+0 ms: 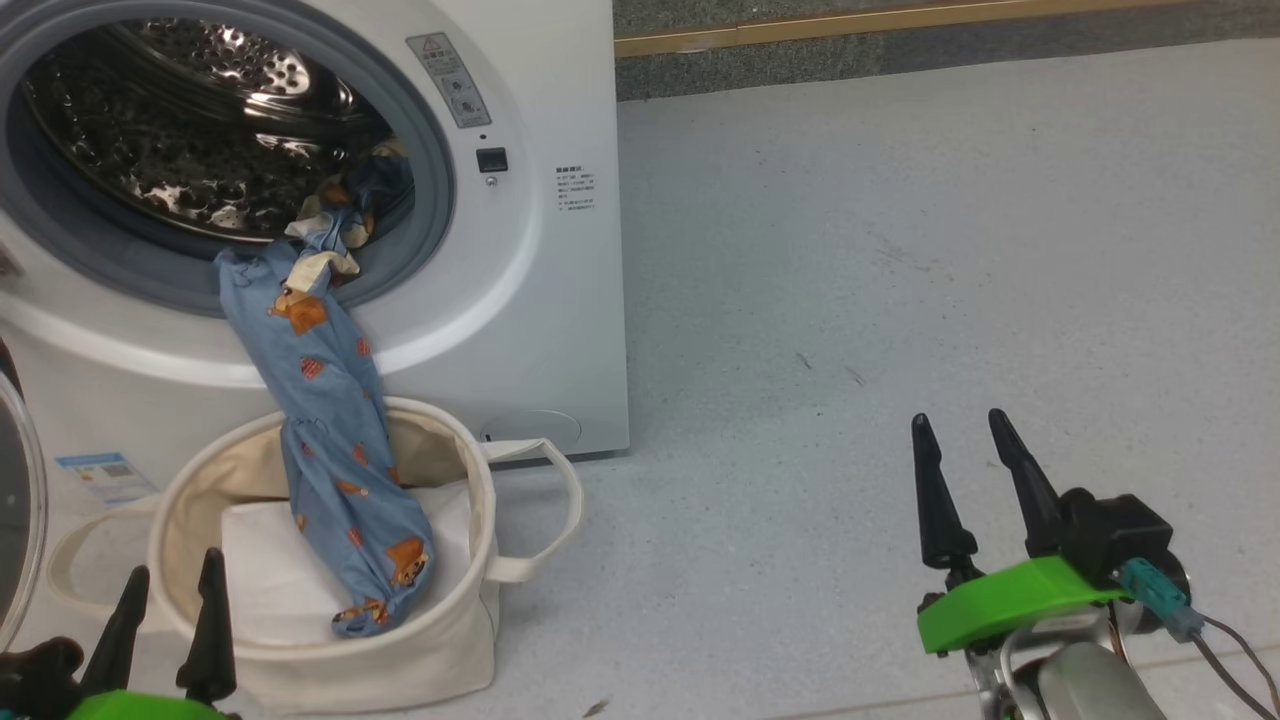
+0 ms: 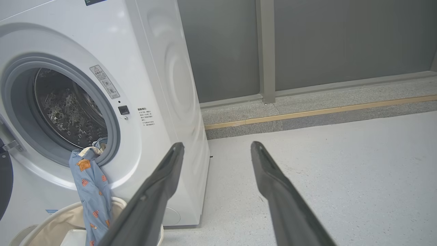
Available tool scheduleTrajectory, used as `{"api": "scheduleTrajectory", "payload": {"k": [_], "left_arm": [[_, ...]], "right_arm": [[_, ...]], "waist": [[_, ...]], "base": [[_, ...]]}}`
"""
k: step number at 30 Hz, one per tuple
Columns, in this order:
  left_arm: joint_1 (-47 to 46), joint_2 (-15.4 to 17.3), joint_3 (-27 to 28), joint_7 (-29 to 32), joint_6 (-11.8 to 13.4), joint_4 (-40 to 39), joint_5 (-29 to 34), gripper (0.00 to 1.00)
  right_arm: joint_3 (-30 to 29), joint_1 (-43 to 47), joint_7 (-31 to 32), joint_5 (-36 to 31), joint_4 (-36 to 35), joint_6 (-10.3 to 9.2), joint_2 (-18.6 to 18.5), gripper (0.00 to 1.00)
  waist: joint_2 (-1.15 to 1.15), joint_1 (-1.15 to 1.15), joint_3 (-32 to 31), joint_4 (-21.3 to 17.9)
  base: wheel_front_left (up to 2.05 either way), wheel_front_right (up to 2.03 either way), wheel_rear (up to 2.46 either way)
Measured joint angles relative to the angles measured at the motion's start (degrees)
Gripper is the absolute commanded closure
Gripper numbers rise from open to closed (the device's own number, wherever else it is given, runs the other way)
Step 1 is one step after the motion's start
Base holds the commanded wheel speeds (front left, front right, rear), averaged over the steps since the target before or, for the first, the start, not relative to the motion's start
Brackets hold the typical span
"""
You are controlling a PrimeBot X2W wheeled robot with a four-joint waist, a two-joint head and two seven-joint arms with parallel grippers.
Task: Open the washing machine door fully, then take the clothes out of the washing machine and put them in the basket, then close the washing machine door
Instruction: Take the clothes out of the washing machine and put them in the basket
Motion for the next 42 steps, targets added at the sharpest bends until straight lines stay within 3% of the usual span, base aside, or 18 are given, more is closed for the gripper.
{"api": "scheduleTrajectory", "payload": {"k": [9,17,30,42], "left_arm": [[-6.0,0.0,-2.6,1.4,-0.8,5.6,0.0,0.0],[-20.7,-1.3,-6.8,3.4,-4.9,20.7,0.0,0.0],[-54.5,-2.7,-10.8,4.1,-7.7,46.2,0.5,0.0],[-70.8,-2.1,-15.2,4.6,-7.8,55.5,-2.2,0.0]], "right_arm": [[0.1,-0.1,0.0,0.0,0.0,0.0,0.0,0.0],[0.5,-0.4,0.0,0.5,-0.9,0.0,0.0,0.0],[-1.0,-6.3,0.0,-2.3,-7.3,0.0,1.7,0.0],[-2.6,-9.4,0.0,-5.2,-12.3,0.0,2.2,0.0]], "waist": [[0.0,0.0,0.8,-0.1],[0.0,0.0,4.2,-0.4],[0.0,0.01,19.6,-0.3],[0.0,0.02,33.4,-0.5]], "base": [[0.0,0.0,0.0],[0.0,0.0,0.0],[0.0,0.0,0.0],[0.0,0.0,0.0]]}}
